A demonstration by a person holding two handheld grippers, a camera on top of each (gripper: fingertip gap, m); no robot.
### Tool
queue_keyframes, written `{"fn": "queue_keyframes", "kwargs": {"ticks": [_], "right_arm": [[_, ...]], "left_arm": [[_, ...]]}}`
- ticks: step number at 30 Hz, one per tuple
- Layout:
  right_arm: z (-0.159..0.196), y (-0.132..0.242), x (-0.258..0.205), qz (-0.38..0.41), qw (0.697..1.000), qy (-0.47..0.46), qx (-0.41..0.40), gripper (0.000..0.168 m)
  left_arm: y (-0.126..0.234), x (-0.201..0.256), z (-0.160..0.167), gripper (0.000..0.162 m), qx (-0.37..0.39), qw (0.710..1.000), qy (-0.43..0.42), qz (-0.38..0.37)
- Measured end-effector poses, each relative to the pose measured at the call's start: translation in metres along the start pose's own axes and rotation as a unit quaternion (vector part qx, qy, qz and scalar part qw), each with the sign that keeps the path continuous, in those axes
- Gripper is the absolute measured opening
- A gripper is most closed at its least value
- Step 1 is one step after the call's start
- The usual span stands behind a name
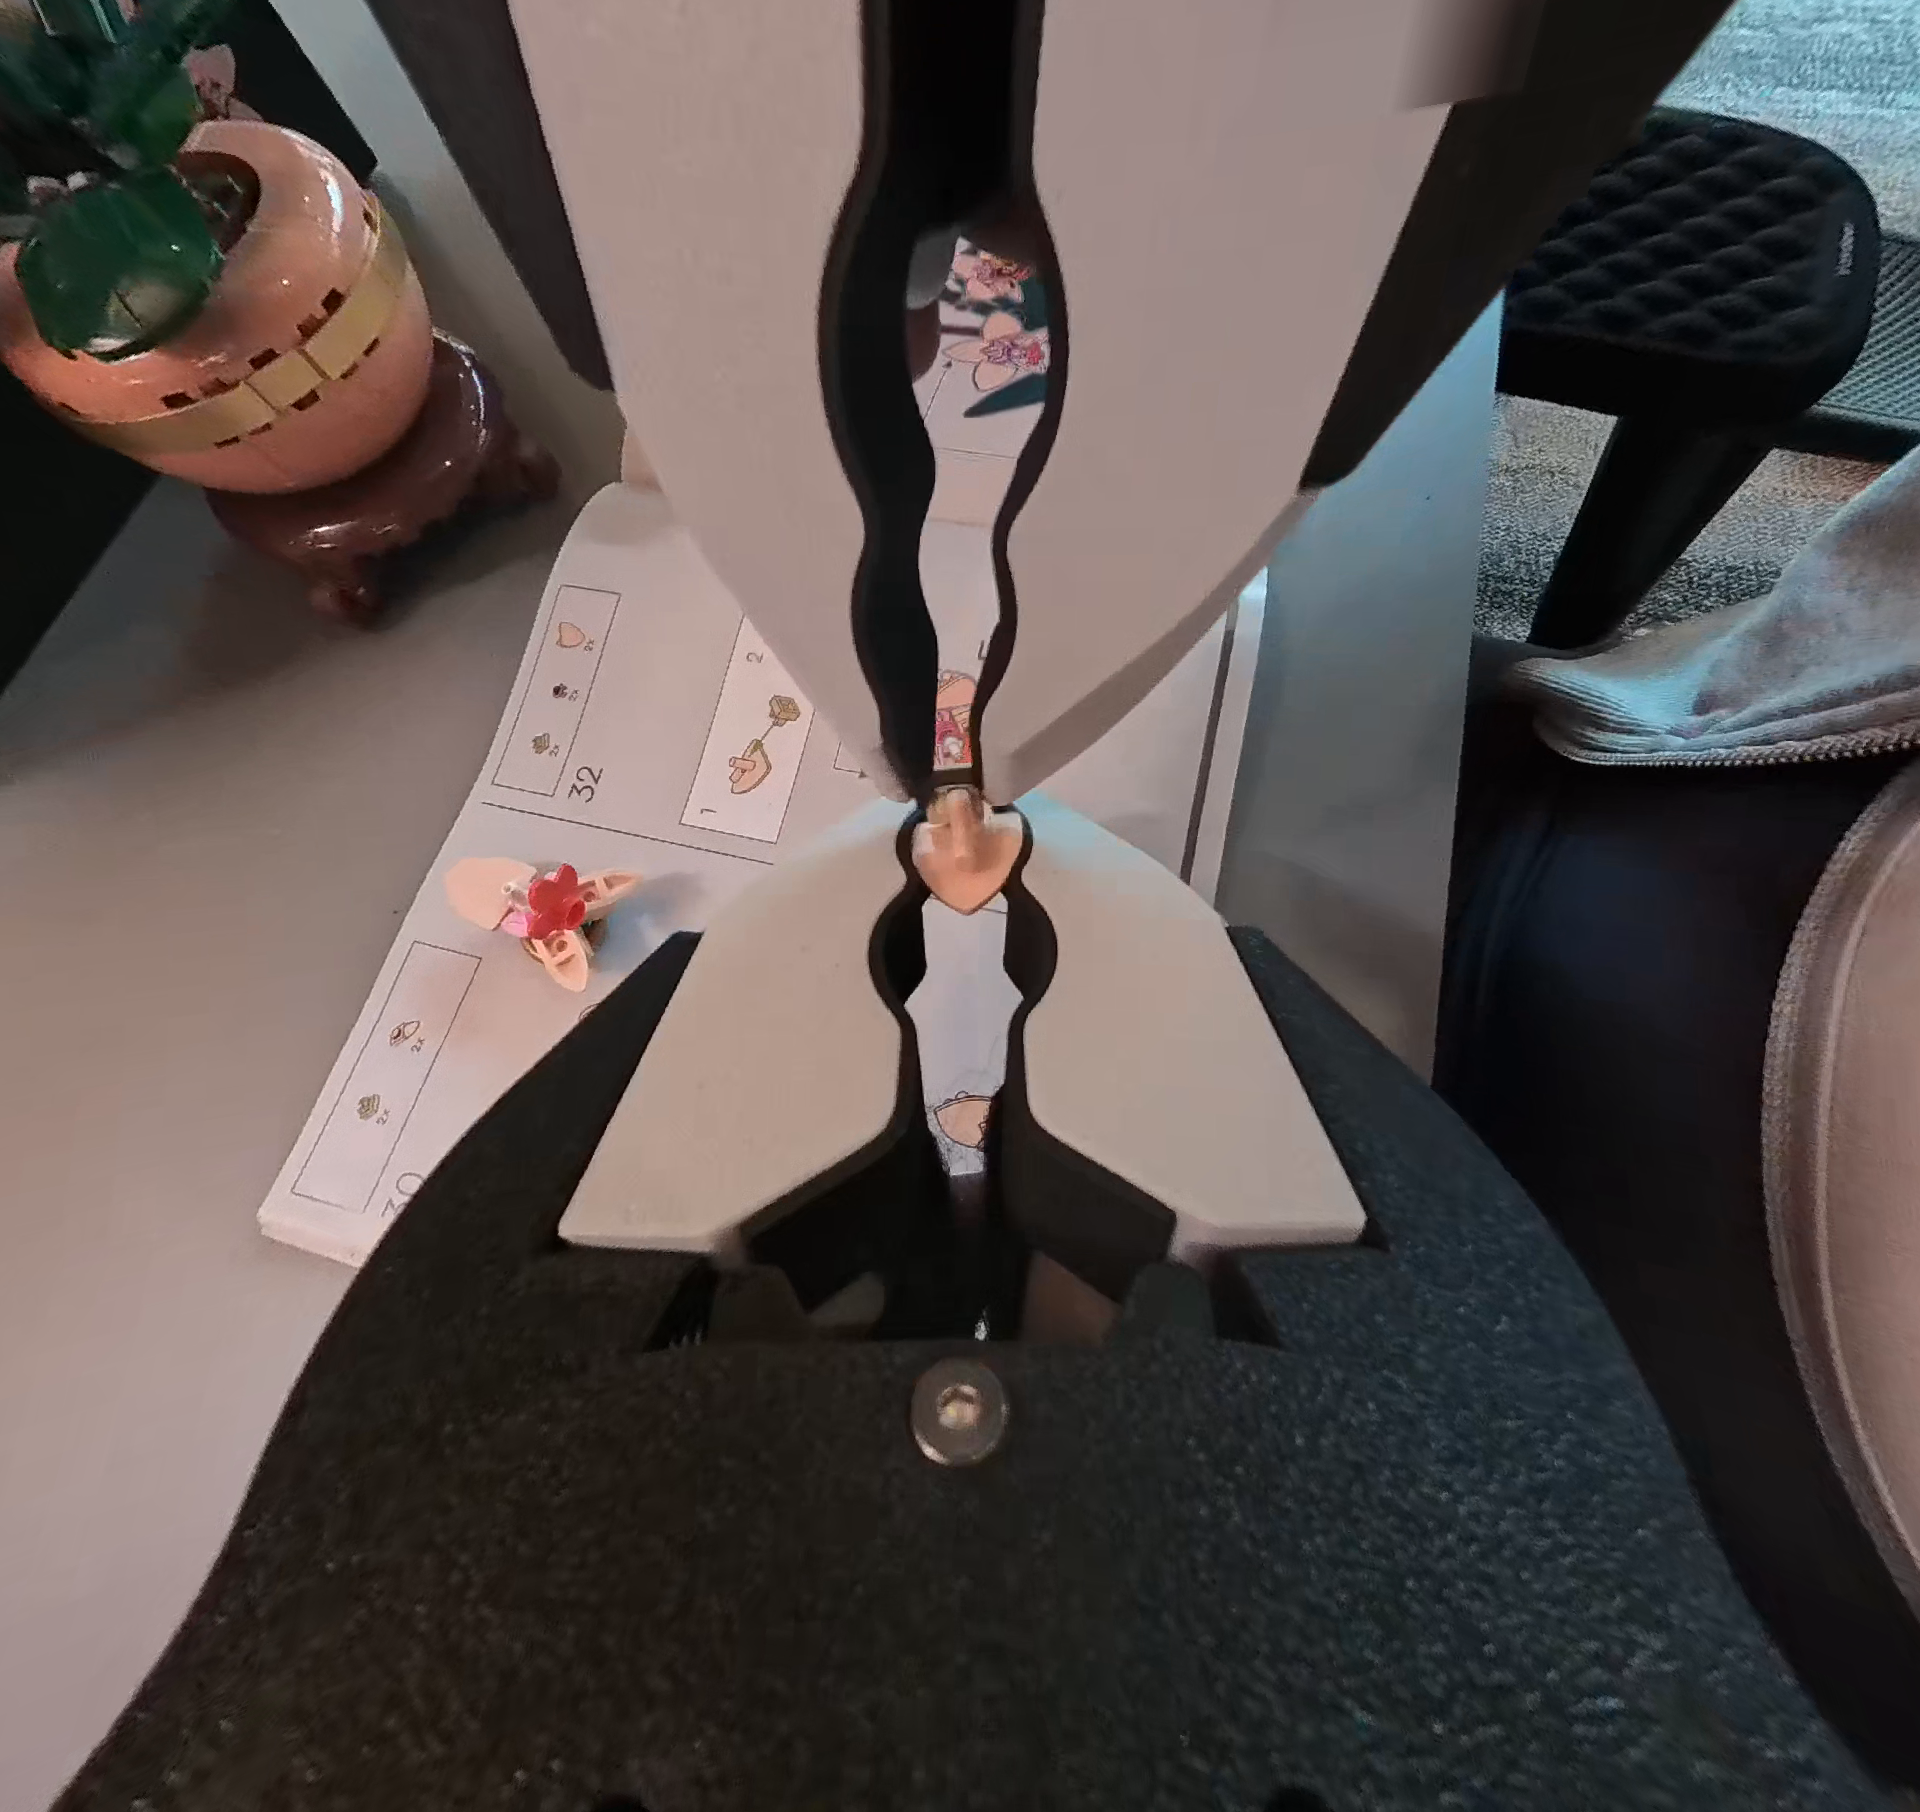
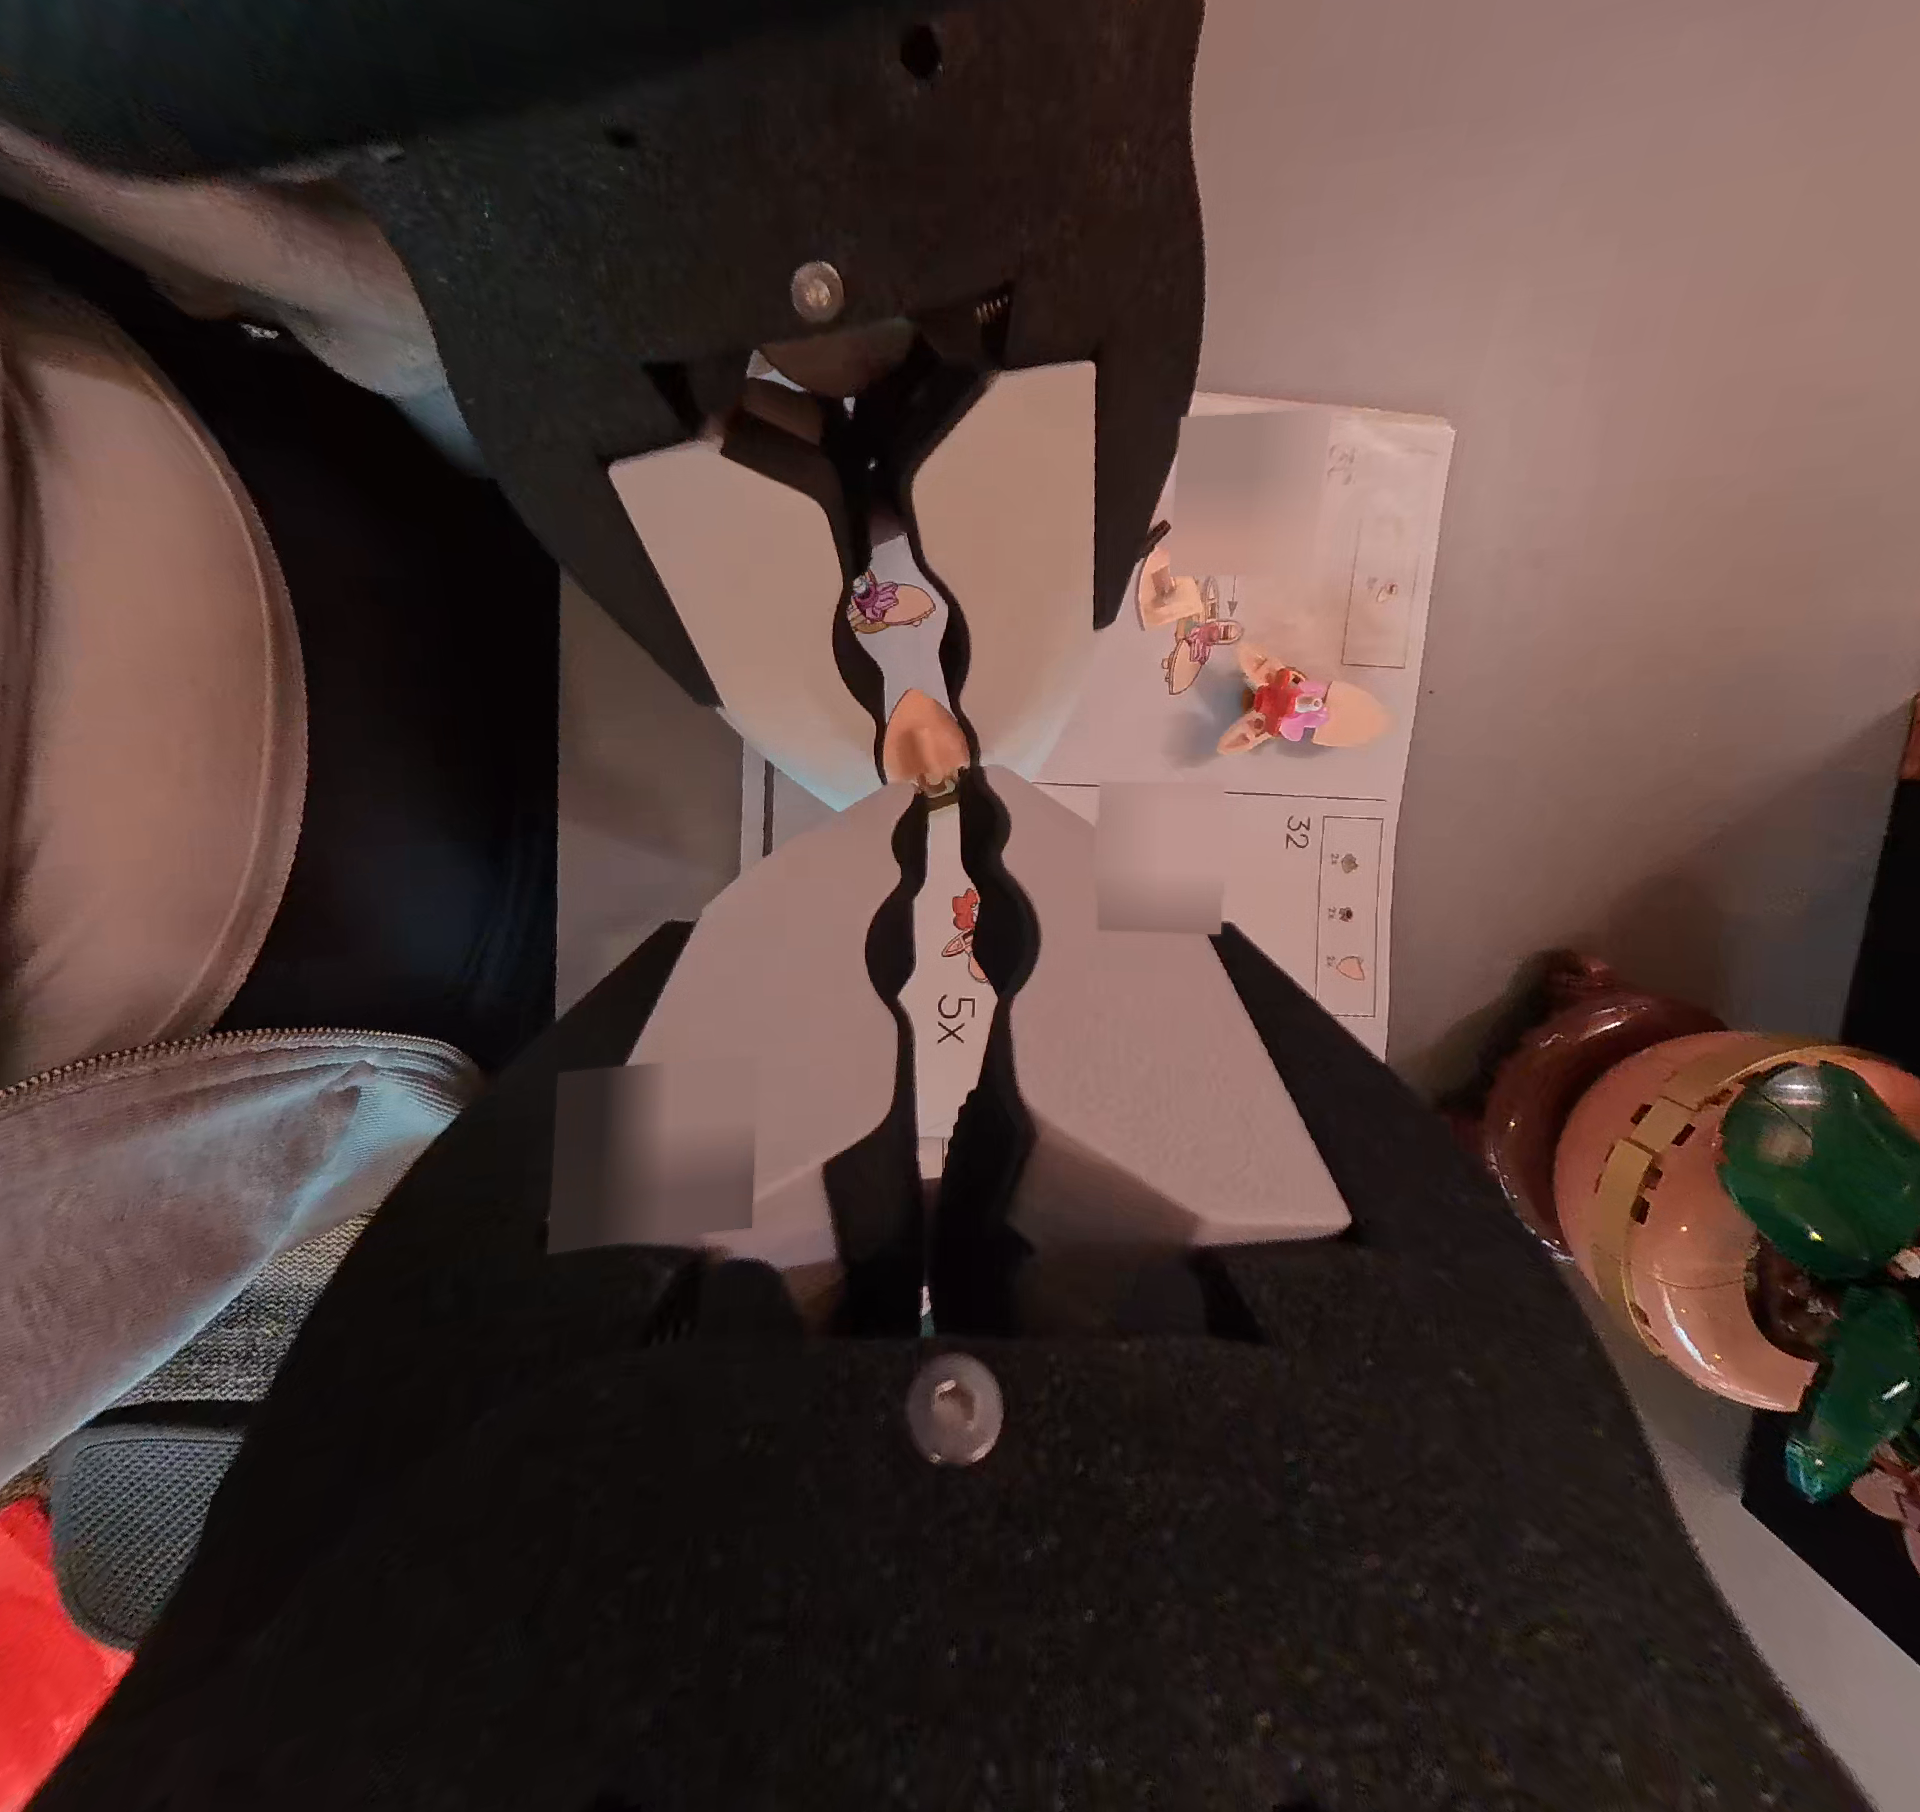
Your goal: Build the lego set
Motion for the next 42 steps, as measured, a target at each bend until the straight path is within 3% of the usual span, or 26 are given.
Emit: {"fn": "queue_keyframes", "kwargs": {"ticks": [7,13,17,19,24,28,32,34,39,42], "right_arm": [[0.0,-0.002,-0.006,-0.024,1.0,-0.011,0.013,0.0],[0.01,-0.001,0.004,-0.007,1.0,-0.022,0.011,0.0],[0.041,-0.001,0.015,0.001,0.996,-0.074,0.051,0.0],[0.057,-0.005,0.015,0.005,0.993,-0.099,0.065,0.013],[0.093,-0.012,0.029,0.094,0.982,-0.154,0.05,0.013],[0.105,-0.003,0.075,0.233,0.939,-0.244,0.071,0.012],[0.098,-0.02,0.087,0.231,0.909,-0.322,0.128,0.005],[0.105,-0.025,0.098,0.264,0.897,-0.336,0.11,0.003],[0.096,-0.038,0.115,0.255,0.897,-0.337,0.132,0.0],[0.106,-0.042,0.125,0.287,0.892,-0.335,0.095,0.0]], "left_arm": [[-0.01,0.003,0.006,0.01,-0.063,0.998,-0.023,-0.003],[-0.017,-0.001,0.005,0.01,-0.046,0.999,-0.007,0.008],[-0.014,-0.01,0.018,0.01,-0.042,0.999,0.013,0.005],[-0.012,-0.012,0.021,0.01,-0.028,0.999,0.032,0.018],[-0.004,-0.019,0.019,0.01,0.002,0.999,0.045,0.023],[0.003,-0.031,0.011,0.01,0.044,0.997,0.061,0.013],[0.004,-0.036,0.009,0.011,0.069,0.996,0.048,-0.005],[0.005,-0.035,0.008,0.011,0.074,0.996,0.045,-0.006],[0.005,-0.032,0.007,0.011,0.077,0.996,0.034,0.0],[0.005,-0.03,0.007,0.011,0.077,0.997,0.028,0.002]]}}
Point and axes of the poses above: each gripper's, where its closed fingertips meet, y back along the fingers, z out of its underside, x = y × z across the jaws, the point moved 2 cm from there along y, back along the fingers, and after that the axes turned 4 degrees about z, right-handed, at the moved point
